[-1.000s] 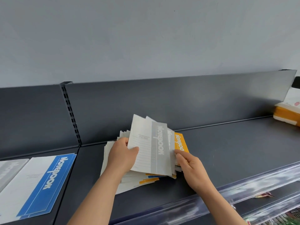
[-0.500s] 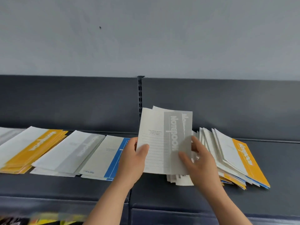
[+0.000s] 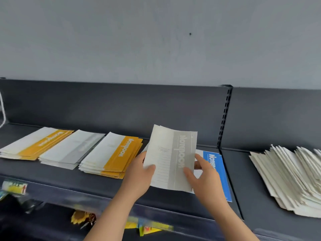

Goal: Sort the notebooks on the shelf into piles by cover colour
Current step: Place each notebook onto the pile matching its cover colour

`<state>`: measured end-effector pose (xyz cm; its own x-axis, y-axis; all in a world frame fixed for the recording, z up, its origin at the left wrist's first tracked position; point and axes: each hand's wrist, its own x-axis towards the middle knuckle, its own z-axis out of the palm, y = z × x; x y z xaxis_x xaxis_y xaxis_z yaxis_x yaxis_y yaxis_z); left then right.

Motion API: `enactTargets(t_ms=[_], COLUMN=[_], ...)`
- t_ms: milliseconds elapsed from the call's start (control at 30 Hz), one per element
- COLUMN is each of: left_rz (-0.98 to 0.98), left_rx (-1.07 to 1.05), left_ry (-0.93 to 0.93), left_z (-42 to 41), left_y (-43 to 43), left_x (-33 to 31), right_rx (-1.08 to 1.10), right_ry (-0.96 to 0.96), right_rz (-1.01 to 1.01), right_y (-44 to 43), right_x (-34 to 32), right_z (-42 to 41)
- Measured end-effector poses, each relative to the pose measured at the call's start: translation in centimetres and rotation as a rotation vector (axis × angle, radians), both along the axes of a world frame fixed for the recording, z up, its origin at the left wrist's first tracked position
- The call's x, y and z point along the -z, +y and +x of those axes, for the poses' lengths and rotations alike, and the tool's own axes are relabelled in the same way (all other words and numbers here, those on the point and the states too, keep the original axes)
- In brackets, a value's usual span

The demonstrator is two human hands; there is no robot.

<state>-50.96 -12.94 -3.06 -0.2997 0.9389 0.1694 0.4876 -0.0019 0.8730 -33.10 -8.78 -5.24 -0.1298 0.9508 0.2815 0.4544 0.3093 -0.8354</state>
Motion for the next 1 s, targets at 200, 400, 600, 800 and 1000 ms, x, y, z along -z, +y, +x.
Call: enactTargets(t_ms=[200,400,600,800,1000], left_rz=[0.012,-0.128,-0.151,-0.132,0.014], left_rx=[-0.036,-0.074,-0.052,-0.048,-0.102], left_ry=[0.224,0.416,0.534,0.518,0.482], left_z=[-5.2,-7.2,-7.1,-7.2,-7.3], left_y=[2.2,4.3,4.1,4.0,4.3], left_x=[0.9,2.5,2.9,3.2,3.2], right_rx=[0.094,0.143,0.118,0.121,0.128], right_ry=[-0.162,-0.475,-0.417,-0.369,-0.346], right_rz=[-0.061,-0.075,-0.104,-0.073,0.034], right_y=[1.4,2.8,3.0,3.0,1.8], right_x=[1.5,2.2,3.2,3.4,2.3], right_z=[-5.7,-7.7,-7.6,-7.5,-7.0])
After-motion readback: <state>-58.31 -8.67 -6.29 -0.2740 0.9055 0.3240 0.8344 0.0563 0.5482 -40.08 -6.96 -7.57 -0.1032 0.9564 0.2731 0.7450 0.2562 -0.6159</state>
